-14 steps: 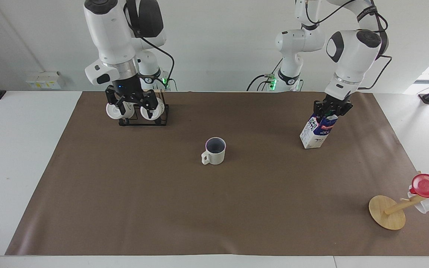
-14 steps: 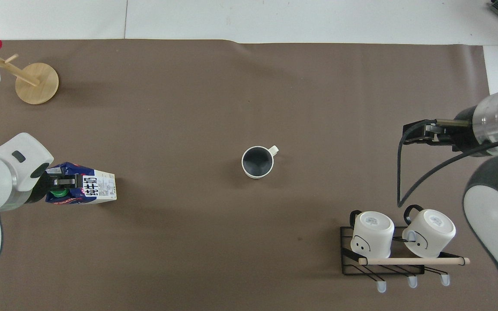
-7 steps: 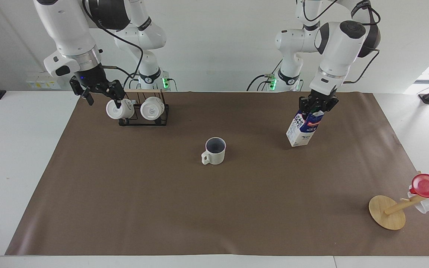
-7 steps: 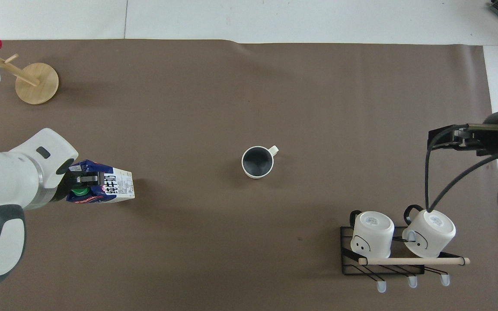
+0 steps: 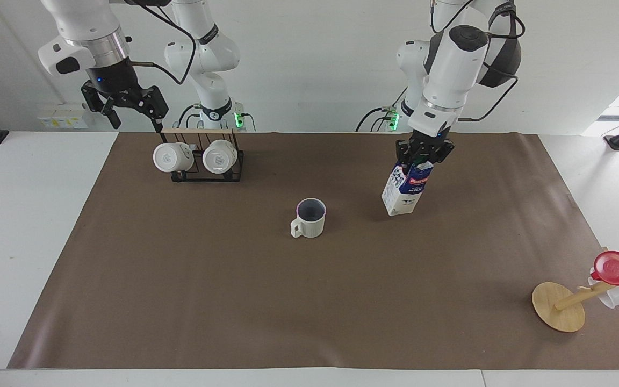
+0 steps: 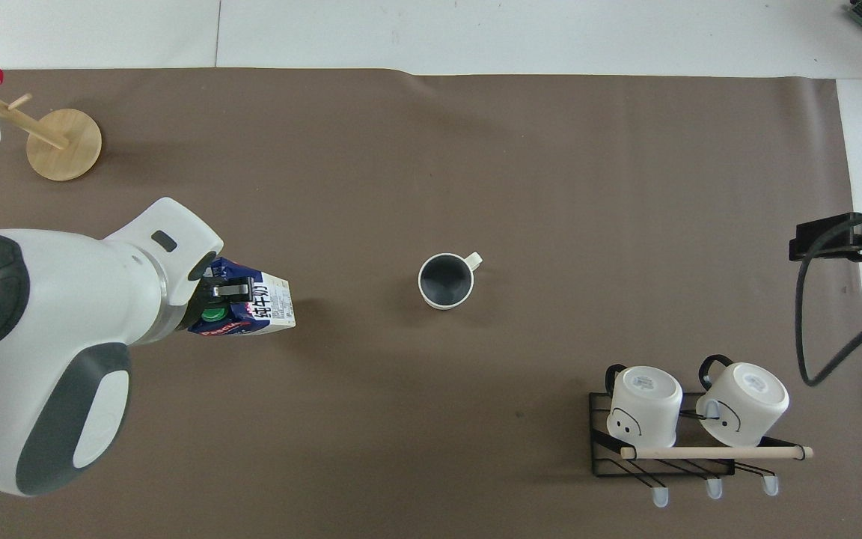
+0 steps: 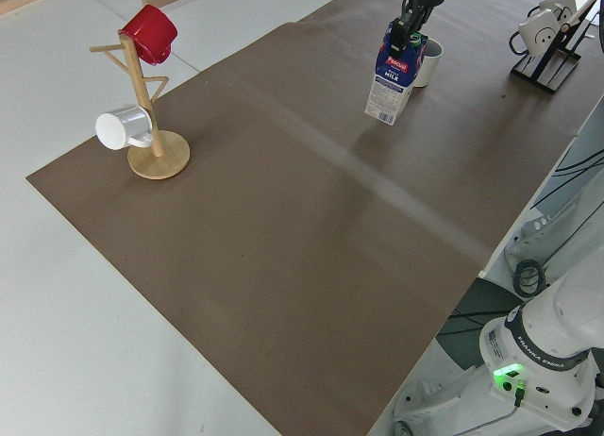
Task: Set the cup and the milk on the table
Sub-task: 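Carry the milk carton with the left gripper beside the white mug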
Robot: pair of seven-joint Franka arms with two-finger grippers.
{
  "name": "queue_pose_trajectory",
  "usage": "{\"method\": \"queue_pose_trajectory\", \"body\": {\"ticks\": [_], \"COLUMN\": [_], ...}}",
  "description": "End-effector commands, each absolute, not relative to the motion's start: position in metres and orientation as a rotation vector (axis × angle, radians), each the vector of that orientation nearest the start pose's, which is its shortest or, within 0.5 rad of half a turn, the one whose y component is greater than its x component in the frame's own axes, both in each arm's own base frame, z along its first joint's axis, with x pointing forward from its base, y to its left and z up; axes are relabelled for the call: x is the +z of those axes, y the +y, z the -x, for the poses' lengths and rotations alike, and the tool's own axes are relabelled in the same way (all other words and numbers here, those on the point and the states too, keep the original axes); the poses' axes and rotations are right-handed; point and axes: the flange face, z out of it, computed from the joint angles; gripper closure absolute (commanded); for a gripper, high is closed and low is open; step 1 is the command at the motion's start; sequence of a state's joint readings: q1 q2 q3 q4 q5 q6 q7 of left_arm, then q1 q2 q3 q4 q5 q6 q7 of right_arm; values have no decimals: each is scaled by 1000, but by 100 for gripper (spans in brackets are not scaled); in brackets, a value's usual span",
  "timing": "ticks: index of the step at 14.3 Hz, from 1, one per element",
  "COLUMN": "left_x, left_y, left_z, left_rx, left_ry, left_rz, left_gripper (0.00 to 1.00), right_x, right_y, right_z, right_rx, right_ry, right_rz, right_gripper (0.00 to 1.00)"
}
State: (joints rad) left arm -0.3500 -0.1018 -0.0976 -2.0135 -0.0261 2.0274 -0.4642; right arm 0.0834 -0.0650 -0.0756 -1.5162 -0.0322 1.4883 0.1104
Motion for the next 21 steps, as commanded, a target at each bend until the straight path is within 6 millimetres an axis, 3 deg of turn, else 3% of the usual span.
{"method": "queue_pose_trajectory", "body": {"ticks": [1,4,7,15,16,18,21], "left_x": [503,490,463,455,455,455,463], "left_y": [-267,-285,-312,-317,-317,-317,-318], "left_z": [-499,-503,-502,-507,-507,-507,-510], "left_rx": [-143,-155,-201,-215,-216,-216,-220], "left_ry": [-66,-66,-54,-59,-56,-53,-49], "left_rz": [3194,3203,3147,3162,3161,3158,3157], "left_gripper": [50,50,50,47,35,0,0], "right_x": [673,669,660,653,653,661,666], "right_y": [-5,-7,-7,-9,-9,-8,-9], "right_z": [-520,-520,-516,-511,-511,-518,-522], "right_rx": [-32,-20,21,41,39,21,41], "right_ry": [109,109,106,86,86,83,88], "right_rz": [3153,3154,3154,3153,3155,3173,3167], "right_gripper": [0,0,0,0,0,0,0]}}
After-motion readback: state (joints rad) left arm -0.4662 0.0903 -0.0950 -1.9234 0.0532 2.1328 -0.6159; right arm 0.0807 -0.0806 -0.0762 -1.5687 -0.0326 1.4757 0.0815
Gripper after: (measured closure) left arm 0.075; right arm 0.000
